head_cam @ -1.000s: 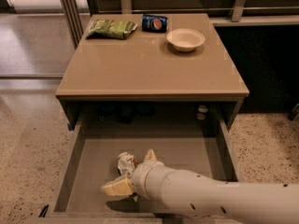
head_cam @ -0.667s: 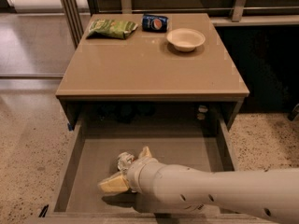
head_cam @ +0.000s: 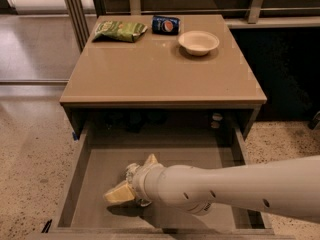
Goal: Pick 7up can from top drawer and place on counter
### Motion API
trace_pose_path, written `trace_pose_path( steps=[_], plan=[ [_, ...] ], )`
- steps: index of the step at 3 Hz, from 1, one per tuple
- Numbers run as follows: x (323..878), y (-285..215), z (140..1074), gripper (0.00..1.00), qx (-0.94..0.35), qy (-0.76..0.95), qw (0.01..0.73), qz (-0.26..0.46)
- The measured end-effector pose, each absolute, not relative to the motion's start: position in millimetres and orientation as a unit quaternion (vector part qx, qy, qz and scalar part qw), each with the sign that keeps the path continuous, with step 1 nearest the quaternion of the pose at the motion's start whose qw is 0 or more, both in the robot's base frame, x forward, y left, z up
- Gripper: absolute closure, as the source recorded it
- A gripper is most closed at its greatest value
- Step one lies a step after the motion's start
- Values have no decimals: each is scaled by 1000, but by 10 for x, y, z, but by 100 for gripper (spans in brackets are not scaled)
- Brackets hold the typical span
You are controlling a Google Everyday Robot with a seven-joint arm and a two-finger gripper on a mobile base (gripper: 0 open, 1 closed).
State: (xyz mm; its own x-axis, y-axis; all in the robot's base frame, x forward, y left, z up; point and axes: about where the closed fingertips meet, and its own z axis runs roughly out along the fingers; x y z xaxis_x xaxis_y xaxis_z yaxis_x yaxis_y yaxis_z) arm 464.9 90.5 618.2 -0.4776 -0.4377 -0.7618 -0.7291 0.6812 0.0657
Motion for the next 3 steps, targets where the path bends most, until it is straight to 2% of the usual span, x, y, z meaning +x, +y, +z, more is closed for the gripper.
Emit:
trace_pose_path(
  steps=[2,3],
  plan=[
    [4594,846,5998,4,-354,846,355,181],
    [4594,846,5998,23,-354,846,355,181]
  ],
)
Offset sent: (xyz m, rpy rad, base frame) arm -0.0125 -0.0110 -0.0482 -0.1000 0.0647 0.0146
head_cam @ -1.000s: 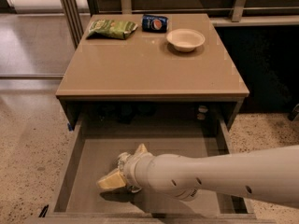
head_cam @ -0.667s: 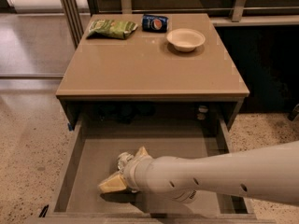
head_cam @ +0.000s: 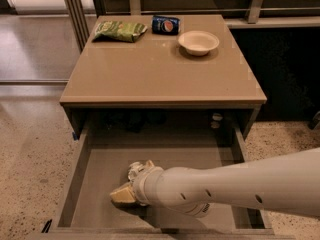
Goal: Pick 7up can from top drawer and place on counter
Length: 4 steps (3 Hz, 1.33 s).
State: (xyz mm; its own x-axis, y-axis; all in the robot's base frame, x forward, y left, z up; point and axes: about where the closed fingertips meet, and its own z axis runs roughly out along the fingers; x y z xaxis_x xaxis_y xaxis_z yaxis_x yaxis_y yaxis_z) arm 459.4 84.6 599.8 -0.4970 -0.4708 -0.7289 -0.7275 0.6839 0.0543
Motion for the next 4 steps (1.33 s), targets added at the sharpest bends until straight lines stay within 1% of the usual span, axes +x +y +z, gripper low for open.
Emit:
trace_pose_path(
  steps=[3,4],
  plan=[
    [4594,846,5998,92,-354,846,355,181],
    [4594,846,6000,100,-354,846,355,181]
  ],
)
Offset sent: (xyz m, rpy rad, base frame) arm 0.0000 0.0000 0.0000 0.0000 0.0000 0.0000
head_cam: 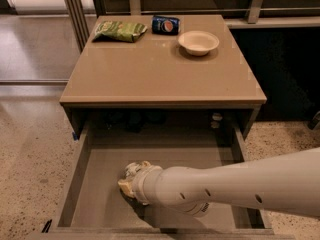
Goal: Pick 7up can from top drawer and place on counter
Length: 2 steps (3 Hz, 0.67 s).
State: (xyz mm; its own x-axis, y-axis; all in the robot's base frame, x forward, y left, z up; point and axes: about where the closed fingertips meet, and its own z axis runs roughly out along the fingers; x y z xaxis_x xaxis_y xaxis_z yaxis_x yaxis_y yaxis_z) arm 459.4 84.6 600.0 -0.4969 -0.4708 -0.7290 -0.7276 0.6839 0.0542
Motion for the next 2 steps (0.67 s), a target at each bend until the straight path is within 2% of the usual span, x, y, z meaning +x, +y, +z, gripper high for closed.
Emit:
trace_pose_path(
  steps=[1,2],
  plan=[
    [4594,847,6064,100,-354,846,355,181],
    [4538,1213,6248,100,-414,805,364,221]
  ],
)
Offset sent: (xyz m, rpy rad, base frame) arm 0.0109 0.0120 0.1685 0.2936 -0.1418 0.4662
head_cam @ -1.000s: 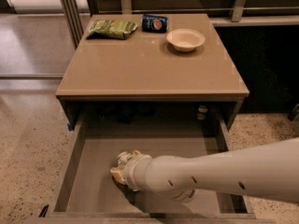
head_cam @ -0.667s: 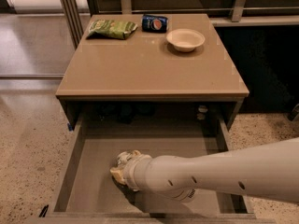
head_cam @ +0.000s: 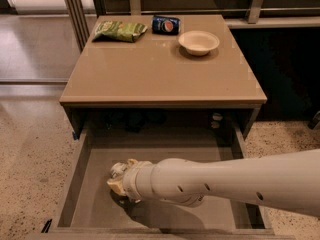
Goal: Pick 7up can from top drawer and place on counter
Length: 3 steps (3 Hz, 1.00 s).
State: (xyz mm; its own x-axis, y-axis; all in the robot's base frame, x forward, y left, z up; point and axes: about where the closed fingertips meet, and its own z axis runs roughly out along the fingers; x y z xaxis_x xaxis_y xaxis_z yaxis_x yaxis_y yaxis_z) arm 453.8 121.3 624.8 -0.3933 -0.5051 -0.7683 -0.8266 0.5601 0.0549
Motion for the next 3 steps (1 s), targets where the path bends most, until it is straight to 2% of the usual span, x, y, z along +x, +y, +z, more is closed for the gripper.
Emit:
trace_pose_path(
  steps=[1,3],
  plan=[
    [4640,1484,6747,100,-486,727,408,263],
    [5467,816,7468,100,-526,646,479,276]
  ],
)
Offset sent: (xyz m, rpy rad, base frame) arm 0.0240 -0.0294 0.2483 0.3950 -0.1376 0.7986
